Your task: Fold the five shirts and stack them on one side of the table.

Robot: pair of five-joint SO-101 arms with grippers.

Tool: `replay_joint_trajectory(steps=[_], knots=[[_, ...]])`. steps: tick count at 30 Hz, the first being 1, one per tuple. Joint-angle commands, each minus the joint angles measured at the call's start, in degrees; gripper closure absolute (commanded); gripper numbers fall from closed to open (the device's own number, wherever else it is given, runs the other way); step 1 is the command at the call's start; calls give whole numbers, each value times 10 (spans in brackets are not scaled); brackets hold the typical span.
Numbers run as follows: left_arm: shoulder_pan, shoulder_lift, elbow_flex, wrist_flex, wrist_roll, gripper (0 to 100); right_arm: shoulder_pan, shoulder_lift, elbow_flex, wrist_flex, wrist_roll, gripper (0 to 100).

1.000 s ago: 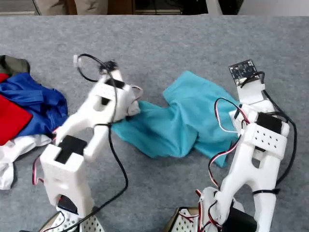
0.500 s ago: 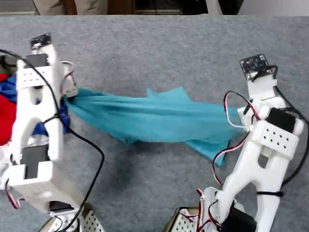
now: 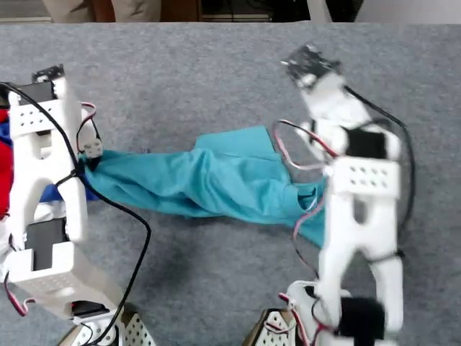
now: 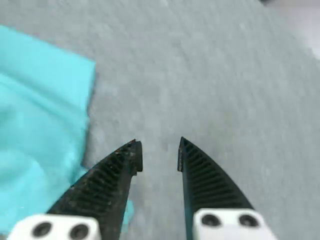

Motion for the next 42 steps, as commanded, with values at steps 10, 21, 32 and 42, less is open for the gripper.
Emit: replay_joint_trajectory(steps=[10, 21, 32, 42], knots=[[78, -71, 235, -187, 31, 982, -72, 544, -499, 84, -136, 864], [65, -95, 388, -481, 162, 982, -112, 828, -1073, 433, -193, 865], [37, -89, 378, -482, 176, 982, -116, 732, -870, 426, -213, 908], [38, -88, 378, -483, 176, 982, -115, 773, -849, 380, -211, 908]])
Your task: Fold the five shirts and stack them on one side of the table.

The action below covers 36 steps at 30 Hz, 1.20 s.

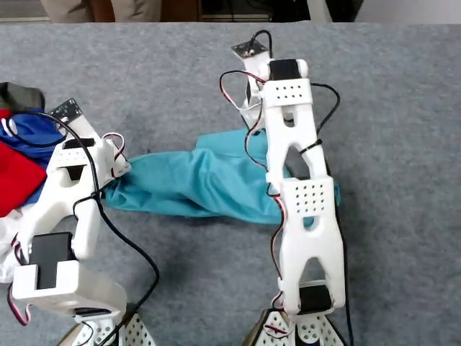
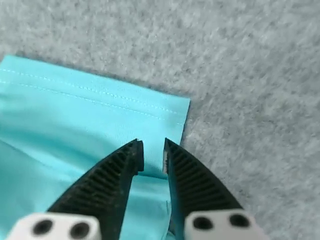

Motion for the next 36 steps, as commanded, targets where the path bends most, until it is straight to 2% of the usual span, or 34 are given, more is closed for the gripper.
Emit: replay_joint_trajectory(steps=[1, 8, 14, 34, 36], knots=[[-6, -24, -6, -9, 3, 982, -9, -2, -14, -14, -2, 907], [-6, -24, -4, -9, 3, 982, -8, 25, -36, -22, -2, 905], [-6, -24, -4, -9, 3, 982, -7, 36, -36, -28, -2, 811], [-6, -24, -4, -9, 3, 982, 5, 94, -55, -76, -2, 811], [-6, -24, -4, -9, 3, 982, 5, 94, -55, -76, -2, 839]])
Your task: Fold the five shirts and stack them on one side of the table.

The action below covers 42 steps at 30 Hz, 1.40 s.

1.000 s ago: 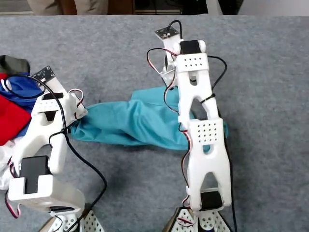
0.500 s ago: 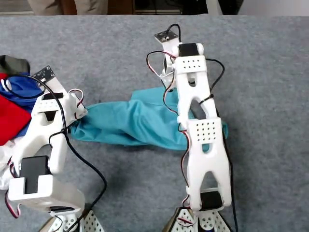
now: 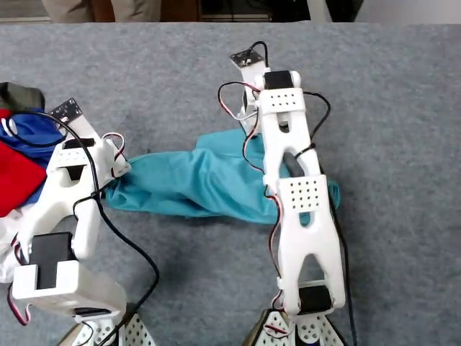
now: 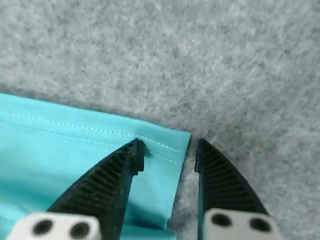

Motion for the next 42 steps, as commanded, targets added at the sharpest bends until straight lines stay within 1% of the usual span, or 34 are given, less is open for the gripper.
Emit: replay_joint_trajectory(steps=[1, 4, 11, 13, 18, 21, 23, 25, 28, 31, 34, 39, 42], knots=[[-6, -24, -4, -9, 3, 982, 5, 0, -22, -11, 0, 869], [-6, -24, -4, -9, 2, 982, 5, 0, -26, -14, 0, 956], [-6, -24, -4, -9, 2, 982, 12, -3, -27, -12, 0, 966], [-9, -24, -6, -7, 4, 982, 16, -6, -36, -10, 0, 991], [-11, -29, -5, -4, 5, 982, 23, -8, -112, 41, -5, 994], [-14, -30, -11, 4, 6, 981, 35, -6, -181, 78, -35, 994], [-23, -30, -34, 28, 15, 952, 55, -4, -227, 93, -47, 994], [-39, -29, -62, 69, 49, 888, 87, -4, -262, 96, -49, 994], [-54, -26, -119, 128, 99, 788, 138, -7, -267, 84, -49, 994], [-54, -24, -169, 159, 139, 740, 177, -1, -258, 55, -49, 994], [-41, -20, -198, 153, 161, 736, 198, 22, -263, 38, -45, 994], [-3, 29, -215, 87, 166, 740, 206, 59, -266, 11, -44, 994], [12, 77, -255, 88, 168, 740, 207, 80, -266, -7, -43, 994]])
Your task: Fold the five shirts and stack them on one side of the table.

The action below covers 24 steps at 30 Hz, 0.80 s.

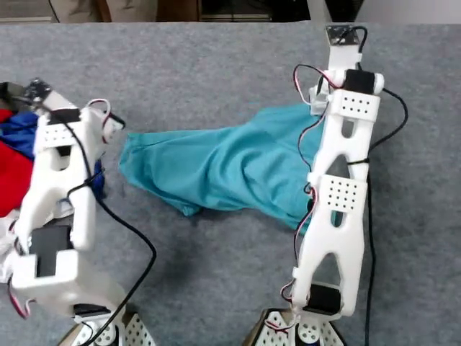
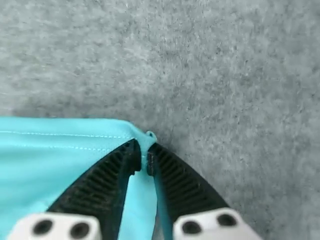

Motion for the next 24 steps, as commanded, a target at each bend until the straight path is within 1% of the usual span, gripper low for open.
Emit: replay_joint_trajectory(steps=[1, 4, 7, 12, 15, 17, 19, 24], knots=[[18, 36, -74, -2, 14, 740, 15, 10, -26, -28, 0, 994], [20, 95, -147, 38, 53, 740, 13, 16, -27, -33, 21, 994], [27, 160, -229, 105, 78, 740, 10, 18, -27, -33, 24, 994], [63, 262, -368, 236, 86, 747, 8, 20, -26, -33, 25, 994], [84, 306, -462, 316, 84, 818, 8, 20, -26, -33, 25, 994], [88, 333, -529, 355, 84, 855, 8, 20, -26, -33, 25, 994], [87, 364, -578, 369, 84, 860, 8, 20, -26, -33, 25, 994], [76, 444, -660, 374, 84, 864, 8, 21, -26, -33, 26, 994]])
